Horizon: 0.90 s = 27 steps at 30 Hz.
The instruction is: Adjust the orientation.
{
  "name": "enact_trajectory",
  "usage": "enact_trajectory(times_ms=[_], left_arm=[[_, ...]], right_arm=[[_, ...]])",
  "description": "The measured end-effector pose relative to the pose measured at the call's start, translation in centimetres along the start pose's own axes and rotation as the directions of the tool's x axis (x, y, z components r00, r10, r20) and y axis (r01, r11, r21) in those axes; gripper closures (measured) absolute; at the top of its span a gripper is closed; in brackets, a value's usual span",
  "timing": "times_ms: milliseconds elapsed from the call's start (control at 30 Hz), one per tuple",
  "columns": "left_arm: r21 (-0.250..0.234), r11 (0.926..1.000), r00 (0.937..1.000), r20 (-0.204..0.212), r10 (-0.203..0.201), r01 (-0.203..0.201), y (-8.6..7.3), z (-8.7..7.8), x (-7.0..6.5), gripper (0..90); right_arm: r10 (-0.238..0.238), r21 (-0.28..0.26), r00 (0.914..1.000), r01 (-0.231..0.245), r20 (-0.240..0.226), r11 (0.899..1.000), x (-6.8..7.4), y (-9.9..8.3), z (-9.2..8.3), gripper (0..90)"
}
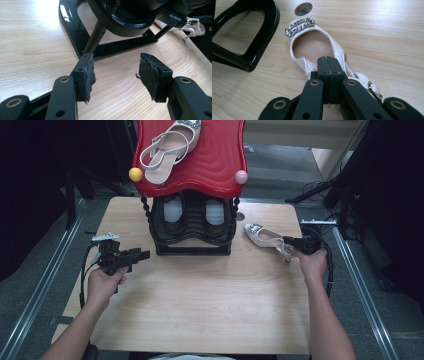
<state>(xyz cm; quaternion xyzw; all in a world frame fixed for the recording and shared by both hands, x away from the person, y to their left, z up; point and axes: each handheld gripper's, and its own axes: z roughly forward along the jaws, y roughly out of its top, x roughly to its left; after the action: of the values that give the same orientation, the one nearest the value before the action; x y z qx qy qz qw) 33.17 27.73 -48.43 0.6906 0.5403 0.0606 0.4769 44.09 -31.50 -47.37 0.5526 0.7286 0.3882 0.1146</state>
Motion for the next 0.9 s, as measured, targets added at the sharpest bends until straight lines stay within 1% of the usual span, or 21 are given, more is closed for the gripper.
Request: enact_trajectory(times_ms=[67,133,167,200,233,300,367,467,500,600,700,800,900], left_arm=[[-0.001,1.0,1.0,0.002,-0.001,0.001,0.0,0.0,0.0,46.3],[0.001,1.0,1.0,0.001,0.001,-0.001,0.0,0.0,0.0,46.5],[0.003,1.0,1.0,0.0,0.003,-0.003,0.0,0.0,0.0,46.5],[0.003,1.0,1.0,0.0,0.002,-0.002,0.0,0.1,0.0,46.5],[0.003,1.0,1.0,0.001,0.0,0.0,0.0,0.1,0.0,46.4],[0.002,1.0,1.0,0.003,-0.007,0.007,0.0,0.1,0.0,46.2],[0.005,1.0,1.0,0.004,-0.007,0.007,-0.1,0.2,0.1,46.2],[0.008,0.9999,1.0,0.002,-0.007,0.007,-0.1,0.3,0.1,46.3],[0.008,0.9999,1.0,0.003,-0.008,0.008,-0.1,0.3,0.1,46.3],[0.005,1.0,1.0,0.006,-0.005,0.005,-0.1,0.3,0.0,46.3],[0.006,0.9999,0.9999,0.007,-0.008,0.008,-0.1,0.3,0.1,46.2],[0.006,0.9999,0.9999,0.007,-0.008,0.008,0.0,0.2,0.1,46.2],[0.001,1.0,0.9999,0.009,-0.009,0.009,0.0,0.2,0.0,46.2]], right_arm=[[-0.002,-0.002,1.0,0.002,0.006,1.0,0.2,-0.1,0.0,90.0],[-0.013,-0.003,0.9995,0.014,0.028,1.0,0.5,-0.1,0.0,90.0],[-0.021,-0.017,0.9984,0.022,0.052,1.0,0.5,0.0,-0.1,90.0],[-0.024,-0.03,0.9977,0.026,0.064,0.999,0.4,0.0,-0.1,90.0],[-0.027,-0.031,0.9976,0.029,0.064,0.999,0.3,0.1,0.0,90.0],[-0.013,-0.011,0.9985,0.014,0.054,1.0,0.1,0.1,0.4,90.0],[0.002,0.004,0.9991,-0.003,0.042,1.0,0.3,0.1,0.5,90.0],[-0.009,0.016,0.9994,0.008,0.034,1.0,0.7,0.0,0.5,90.0],[-0.012,0.015,0.9995,0.011,0.029,1.0,0.8,-0.1,0.5,90.0],[0.016,0.018,0.9998,-0.016,0.015,1.0,1.1,-0.2,0.2,90.0],[0.022,0.01,0.9998,-0.022,-0.001,1.0,1.5,-0.3,0.0,90.0],[0.026,0.017,0.9997,-0.026,-0.001,1.0,2.0,-0.4,0.0,90.0],[0.049,0.013,0.9987,-0.048,-0.012,0.999,2.4,-0.7,0.1,90.0]])
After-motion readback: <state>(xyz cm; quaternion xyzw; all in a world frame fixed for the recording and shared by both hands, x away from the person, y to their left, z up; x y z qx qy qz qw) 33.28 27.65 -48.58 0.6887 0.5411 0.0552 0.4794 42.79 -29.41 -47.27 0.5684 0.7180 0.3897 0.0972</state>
